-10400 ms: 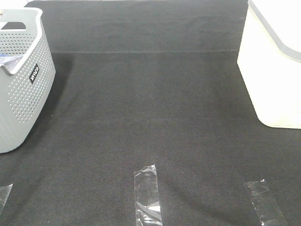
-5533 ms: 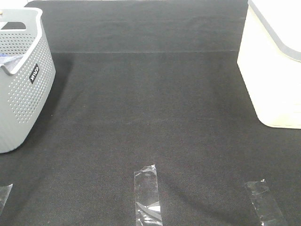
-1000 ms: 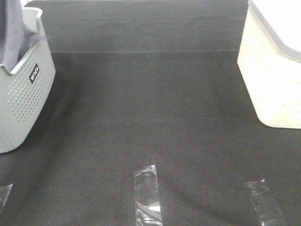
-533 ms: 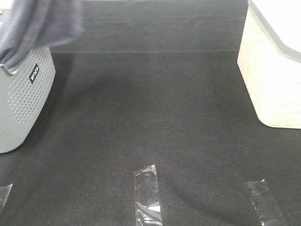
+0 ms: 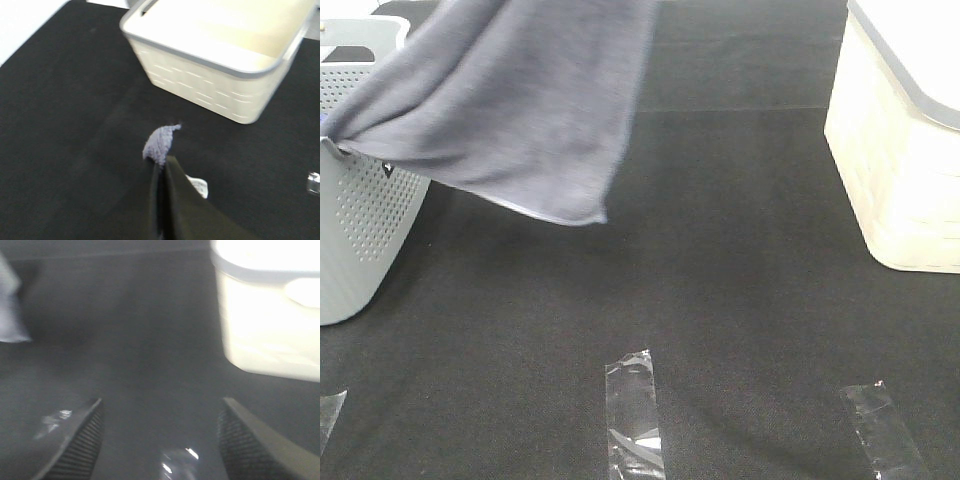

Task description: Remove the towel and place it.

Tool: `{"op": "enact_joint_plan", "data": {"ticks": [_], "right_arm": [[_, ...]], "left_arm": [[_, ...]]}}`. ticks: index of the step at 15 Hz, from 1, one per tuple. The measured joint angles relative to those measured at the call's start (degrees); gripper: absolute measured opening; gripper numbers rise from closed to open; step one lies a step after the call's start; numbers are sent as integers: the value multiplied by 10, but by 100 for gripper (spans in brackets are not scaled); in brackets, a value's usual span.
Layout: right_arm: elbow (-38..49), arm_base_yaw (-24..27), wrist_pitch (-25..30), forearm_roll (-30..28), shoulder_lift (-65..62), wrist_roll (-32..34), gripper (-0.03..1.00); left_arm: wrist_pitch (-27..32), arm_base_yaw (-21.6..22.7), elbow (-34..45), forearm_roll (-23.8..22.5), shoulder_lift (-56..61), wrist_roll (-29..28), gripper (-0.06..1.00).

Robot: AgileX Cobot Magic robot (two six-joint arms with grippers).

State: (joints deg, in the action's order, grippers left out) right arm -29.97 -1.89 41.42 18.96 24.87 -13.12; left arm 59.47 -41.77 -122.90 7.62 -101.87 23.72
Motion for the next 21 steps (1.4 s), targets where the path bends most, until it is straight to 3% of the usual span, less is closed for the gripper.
{"op": "enact_joint_plan", "data": {"ticks": [1,4,7,8,10,14,20,21], "right_arm": [[0,0,-20,66,39,-68,62],[0,0,-20,292,168,-363,62],[-1,0,37,570,325,-715,62],[-1,0,48,631,369,-786,62],[-1,0,62,706,443,-869,63],[-1,0,96,791,559,-958,76],[-9,-3,153,803,693,-1066,77],[-30,-23,154,806,718,-1081,77]], "left_arm": [[2,-17,0,0,0,1,0],[3,-51,0,5,0,1,0],[8,-54,0,15,1,2,0],[10,-54,0,16,1,2,0],[11,-54,0,17,1,2,0],[11,-54,0,17,1,2,0],[13,-54,0,17,1,2,0],[13,-54,0,18,1,2,0]]}}
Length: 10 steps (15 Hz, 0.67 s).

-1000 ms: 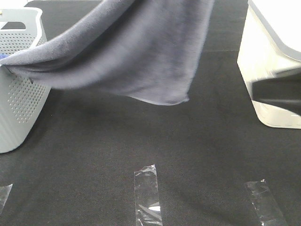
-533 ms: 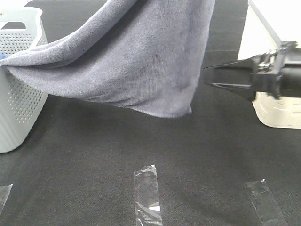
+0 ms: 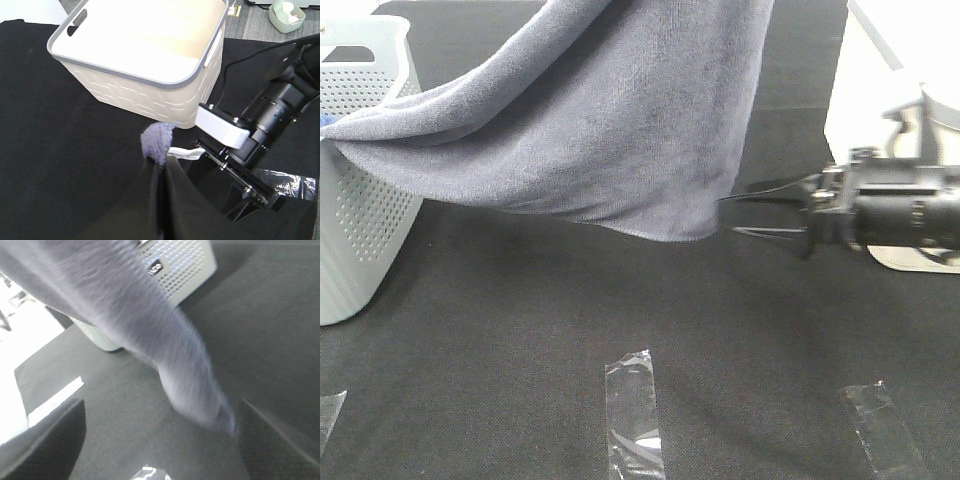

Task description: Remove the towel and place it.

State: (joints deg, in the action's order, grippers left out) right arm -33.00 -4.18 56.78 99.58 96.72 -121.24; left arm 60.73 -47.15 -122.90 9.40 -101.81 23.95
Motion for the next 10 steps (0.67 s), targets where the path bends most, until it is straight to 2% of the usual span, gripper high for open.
{"op": "enact_joint_plan", "data": {"ticks": [4,8,9,10], "right_arm": [[-45,-61,-56,1,40,-25,77],[-63,-64,-54,2,42,-26,75],[-64,-64,-50,3,42,-26,71],[-64,-64,-50,3,42,-28,59]], "left_arm": [[2,0,0,0,0,0,0],[3,0,0,0,0,0,0],[3,0,0,-1,0,0,0],[3,0,0,-7,0,0,0]]}}
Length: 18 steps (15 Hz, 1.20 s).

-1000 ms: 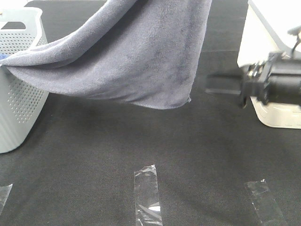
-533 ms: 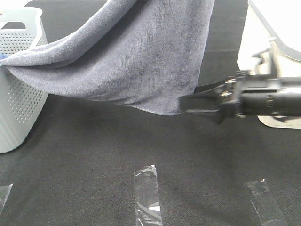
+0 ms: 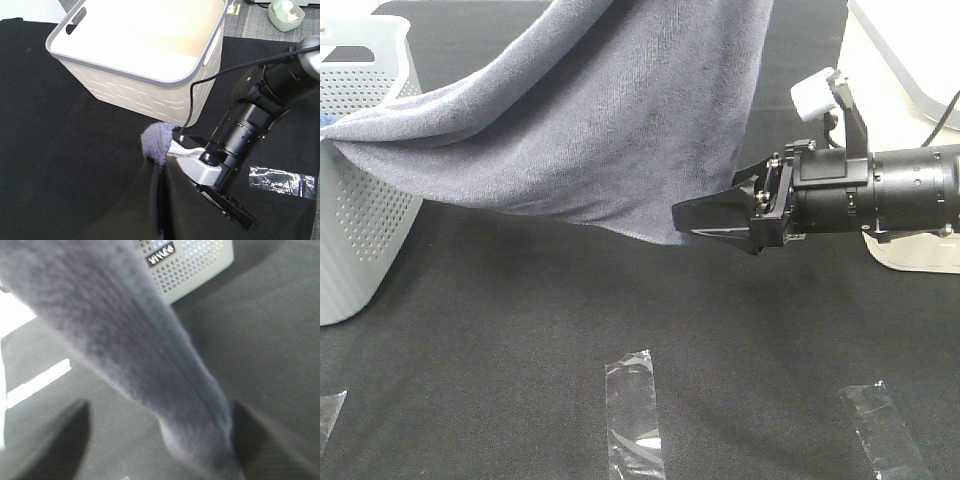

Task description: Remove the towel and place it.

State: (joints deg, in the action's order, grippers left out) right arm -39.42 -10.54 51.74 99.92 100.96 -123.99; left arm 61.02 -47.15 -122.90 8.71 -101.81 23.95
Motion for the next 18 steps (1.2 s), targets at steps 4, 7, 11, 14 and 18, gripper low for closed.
{"op": "enact_joint_plan", "data": {"ticks": [4,7,11,14,18], "right_arm": [[0,0,0,-6,0,4,16],[0,0,-1,-12,-8,68,0],[-14,0,-24,-42,-66,252,0],[-113,0,-58,-240,-95,530,0],[-347,0,-10,-688,-97,994,0]], "left_arm": [[-6,0,0,-45,0,-28,0],[-11,0,0,-148,0,-107,0],[-11,11,0,-314,-17,-234,0],[-9,62,0,-335,-61,-298,0],[-72,154,1,-266,-143,-317,0]]}}
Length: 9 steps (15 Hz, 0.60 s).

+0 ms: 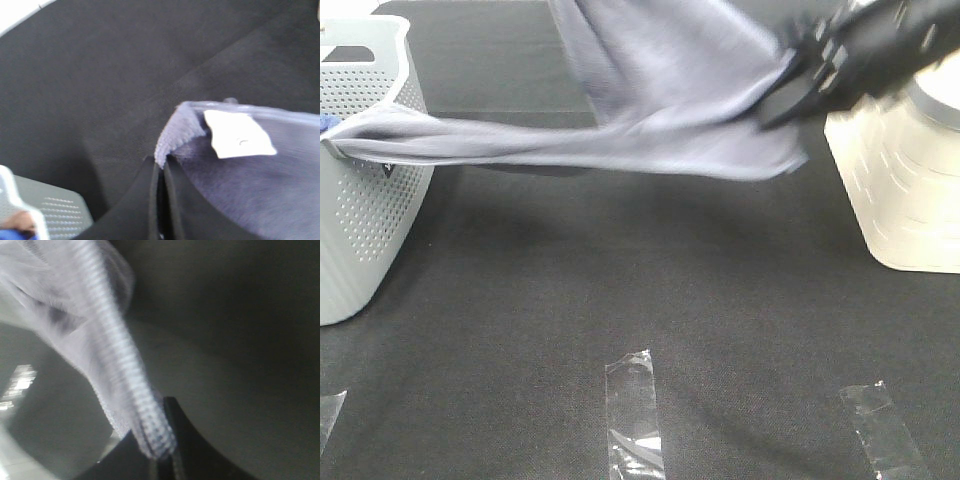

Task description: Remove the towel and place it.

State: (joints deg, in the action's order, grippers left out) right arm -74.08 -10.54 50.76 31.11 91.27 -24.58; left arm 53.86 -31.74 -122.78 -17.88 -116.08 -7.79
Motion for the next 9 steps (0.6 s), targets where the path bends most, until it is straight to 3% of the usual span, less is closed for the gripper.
{"op": "enact_joint_plan", "data": {"ticks": [2,3,6,9], "right_arm": [[-111,0,49,-136,15,104,0],[-168,0,71,-175,30,124,0],[-316,0,97,-207,92,134,0],[-451,0,49,-209,139,133,0]], "left_arm": [[-82,22,1,61,-15,0,0],[-134,29,1,69,-16,-1,0],[-265,50,-7,58,-7,-1,0],[-349,80,-46,48,-5,-1,0]]}}
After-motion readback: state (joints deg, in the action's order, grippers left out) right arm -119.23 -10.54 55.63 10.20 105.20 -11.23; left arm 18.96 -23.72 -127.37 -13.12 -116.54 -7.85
